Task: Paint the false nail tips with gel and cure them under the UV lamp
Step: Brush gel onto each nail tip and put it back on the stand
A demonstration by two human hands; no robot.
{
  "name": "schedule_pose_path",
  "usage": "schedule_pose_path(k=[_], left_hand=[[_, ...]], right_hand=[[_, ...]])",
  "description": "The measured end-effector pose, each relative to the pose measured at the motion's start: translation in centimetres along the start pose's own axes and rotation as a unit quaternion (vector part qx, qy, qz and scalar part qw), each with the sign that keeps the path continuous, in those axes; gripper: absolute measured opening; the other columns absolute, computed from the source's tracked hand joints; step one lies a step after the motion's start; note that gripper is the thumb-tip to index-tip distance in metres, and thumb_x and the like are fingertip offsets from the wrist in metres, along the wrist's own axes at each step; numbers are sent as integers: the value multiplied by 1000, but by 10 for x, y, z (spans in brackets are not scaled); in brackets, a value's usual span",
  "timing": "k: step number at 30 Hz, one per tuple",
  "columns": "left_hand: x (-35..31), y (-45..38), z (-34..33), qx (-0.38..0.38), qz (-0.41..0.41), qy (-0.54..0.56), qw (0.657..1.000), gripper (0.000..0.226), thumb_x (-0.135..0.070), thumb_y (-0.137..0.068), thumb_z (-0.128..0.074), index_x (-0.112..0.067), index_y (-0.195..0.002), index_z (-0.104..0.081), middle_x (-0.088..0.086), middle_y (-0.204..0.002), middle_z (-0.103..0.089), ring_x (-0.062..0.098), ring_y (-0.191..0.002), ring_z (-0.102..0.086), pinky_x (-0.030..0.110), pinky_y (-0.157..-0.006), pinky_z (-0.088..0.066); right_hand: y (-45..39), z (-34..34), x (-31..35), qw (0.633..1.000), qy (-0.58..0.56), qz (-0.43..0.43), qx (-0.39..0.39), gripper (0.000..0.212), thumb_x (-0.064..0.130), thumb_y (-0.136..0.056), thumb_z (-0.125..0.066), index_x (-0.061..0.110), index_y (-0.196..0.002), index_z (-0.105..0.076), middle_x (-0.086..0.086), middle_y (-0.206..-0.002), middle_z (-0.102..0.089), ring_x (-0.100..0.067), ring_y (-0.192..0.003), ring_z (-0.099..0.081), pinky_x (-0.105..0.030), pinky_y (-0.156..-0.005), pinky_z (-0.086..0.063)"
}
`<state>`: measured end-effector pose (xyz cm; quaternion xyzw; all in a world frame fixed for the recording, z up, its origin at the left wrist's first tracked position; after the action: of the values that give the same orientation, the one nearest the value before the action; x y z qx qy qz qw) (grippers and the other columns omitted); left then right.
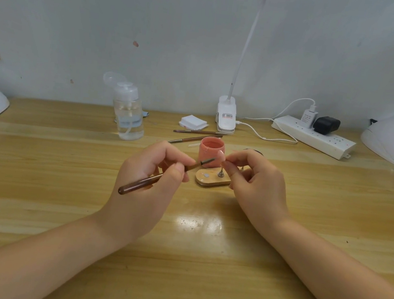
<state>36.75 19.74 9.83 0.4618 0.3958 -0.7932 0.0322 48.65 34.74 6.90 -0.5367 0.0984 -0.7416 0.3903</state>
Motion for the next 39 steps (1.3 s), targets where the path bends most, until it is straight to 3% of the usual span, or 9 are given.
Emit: schedule_pose_path(k=[4,8,14,21,26,32,39], left_hand=[[6,-1,-3,-2,24,-1,1000,15,-25,-86,-56,-28,-92,-69,-7,-82,-72,13,-81,-65,23,-71,-52],[5,-1,-2,9,18,30,999,21,-31,-77,-51,-21,-80,-70,0,-70,-69,14,-71,-64,32,-68,-50],[10,-2,1,-21,34,37,998,17,-20,-88,-53,-21,-93,-69,-7,-80,-72,2,-74,-63,11,-68,-46],[9,-1,0,1,21,60,998,20,-31,-79,-51,-21,-82,-68,-1,-71,-69,11,-72,-65,20,-71,-50],[15,-2,1,-21,41,60,997,15,-22,-88,-54,-23,-92,-68,-5,-80,-71,3,-77,-63,13,-72,-48],[10,0,-1,-5,27,69,997,19,-29,-80,-51,-18,-81,-67,0,-70,-69,7,-72,-64,13,-72,-48],[13,0,-3,-7,38,72,997,16,-19,-87,-52,-17,-88,-68,-1,-77,-70,7,-75,-63,15,-71,-49]], right_hand=[[0,0,-1,1000,-1,0,-2,11,19,-88,-69,29,-86,-66,15,-77,-67,-17,-61,-62,-43,-65,-53],[-1,-1,-3,1000,-12,-8,-2,14,18,-87,-69,31,-84,-65,15,-77,-67,-20,-62,-63,-47,-66,-53],[0,-3,-3,1000,-23,-5,7,12,18,-88,-69,30,-87,-66,14,-78,-67,-20,-63,-63,-48,-66,-53],[-1,-4,-5,999,-41,-13,11,11,19,-88,-69,28,-85,-65,15,-76,-68,-26,-62,-62,-50,-64,-54],[-1,-5,-6,999,-49,-14,9,8,21,-87,-70,28,-85,-66,14,-76,-68,-28,-63,-62,-51,-64,-53],[-1,-5,-4,997,-68,-28,11,12,20,-87,-70,30,-83,-65,14,-75,-69,-28,-64,-63,-52,-65,-53],[0,-6,-2,995,-91,-37,21,12,14,-87,-70,25,-83,-66,13,-73,-70,-24,-60,-64,-47,-63,-55]])
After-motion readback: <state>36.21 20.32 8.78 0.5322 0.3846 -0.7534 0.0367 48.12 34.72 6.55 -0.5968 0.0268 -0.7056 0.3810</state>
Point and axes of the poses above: each hand's wrist, its own y-axis away from the middle knuckle, its own z-axis out of the back of the hand, x = y × z, the point moved 10 cm from there along -y, towards the middle knuckle
